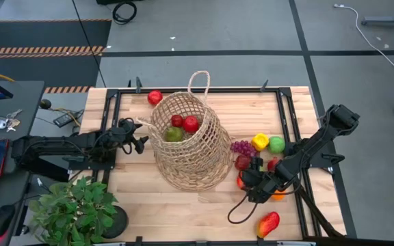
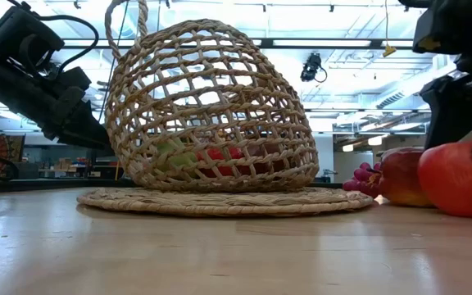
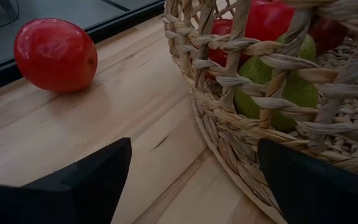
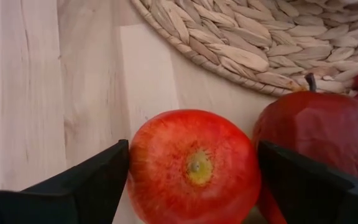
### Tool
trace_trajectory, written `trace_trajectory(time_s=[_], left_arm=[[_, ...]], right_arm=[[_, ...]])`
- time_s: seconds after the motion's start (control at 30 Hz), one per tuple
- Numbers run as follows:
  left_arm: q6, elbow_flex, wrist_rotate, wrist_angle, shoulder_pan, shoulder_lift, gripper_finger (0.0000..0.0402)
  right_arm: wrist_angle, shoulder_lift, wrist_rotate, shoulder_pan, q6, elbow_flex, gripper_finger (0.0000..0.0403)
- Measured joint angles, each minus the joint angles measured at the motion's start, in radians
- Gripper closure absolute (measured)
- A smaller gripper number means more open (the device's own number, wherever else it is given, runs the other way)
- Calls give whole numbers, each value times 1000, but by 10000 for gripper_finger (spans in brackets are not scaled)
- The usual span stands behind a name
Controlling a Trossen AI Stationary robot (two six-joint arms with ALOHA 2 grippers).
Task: Build produce basket
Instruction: Put the bottom red apple into the basket
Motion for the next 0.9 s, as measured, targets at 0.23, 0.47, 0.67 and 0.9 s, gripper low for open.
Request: trace_trajectory(time_s=[0.23, 0.47, 0.67, 0.9], left_arm=[[0, 0, 0, 0, 0, 0, 44], [0, 0, 0, 0, 0, 0, 44], [0, 0, 0, 0, 0, 0, 44], [0, 0, 0, 0, 0, 0, 44]], right_arm=[[2, 3, -13, 0, 0, -4, 6], [6, 3, -17, 0, -3, -4, 10], [8, 3, -17, 0, -28, -3, 11], [18, 3, -15, -23, -30, -3, 11]])
